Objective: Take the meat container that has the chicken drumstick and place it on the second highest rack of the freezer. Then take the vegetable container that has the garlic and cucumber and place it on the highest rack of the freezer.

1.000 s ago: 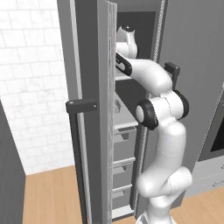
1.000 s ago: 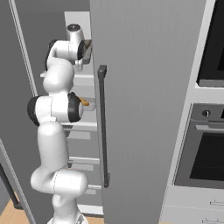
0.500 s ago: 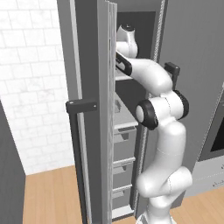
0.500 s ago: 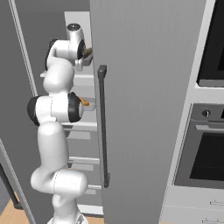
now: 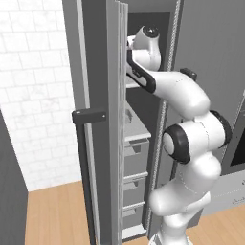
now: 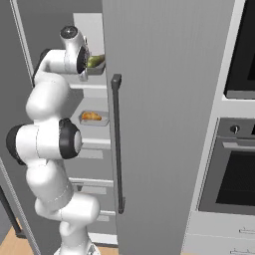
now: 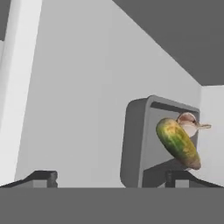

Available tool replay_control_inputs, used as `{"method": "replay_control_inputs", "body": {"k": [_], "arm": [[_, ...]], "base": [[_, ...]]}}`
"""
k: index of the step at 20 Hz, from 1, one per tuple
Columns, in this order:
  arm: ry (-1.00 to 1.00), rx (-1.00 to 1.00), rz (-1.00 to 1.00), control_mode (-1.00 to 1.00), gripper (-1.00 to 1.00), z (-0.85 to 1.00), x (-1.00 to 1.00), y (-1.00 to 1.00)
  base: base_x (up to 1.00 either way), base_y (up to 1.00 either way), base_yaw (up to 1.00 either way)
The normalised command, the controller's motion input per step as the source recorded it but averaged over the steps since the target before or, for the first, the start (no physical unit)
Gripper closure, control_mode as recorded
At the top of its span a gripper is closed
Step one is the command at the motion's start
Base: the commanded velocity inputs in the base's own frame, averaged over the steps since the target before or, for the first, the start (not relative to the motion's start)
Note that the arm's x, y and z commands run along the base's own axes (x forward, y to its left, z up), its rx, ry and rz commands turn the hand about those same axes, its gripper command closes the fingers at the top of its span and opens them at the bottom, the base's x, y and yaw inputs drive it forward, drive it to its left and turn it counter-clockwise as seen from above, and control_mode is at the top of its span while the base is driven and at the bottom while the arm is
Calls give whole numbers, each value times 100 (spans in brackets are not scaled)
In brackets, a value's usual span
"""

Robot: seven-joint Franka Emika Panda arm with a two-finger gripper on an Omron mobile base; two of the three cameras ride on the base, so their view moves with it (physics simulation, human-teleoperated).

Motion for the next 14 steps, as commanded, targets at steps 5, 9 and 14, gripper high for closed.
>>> {"method": "replay_control_inputs", "body": {"k": [5,9,14], "arm": [[-14,8,0,-100,-100,6,-100,-17],[0,12,-1,-100,-100,47,-100,-34],[0,6,0,-100,-100,7,-100,-22]], "base": [[0,0,0],[0,0,0],[0,0,0]]}}
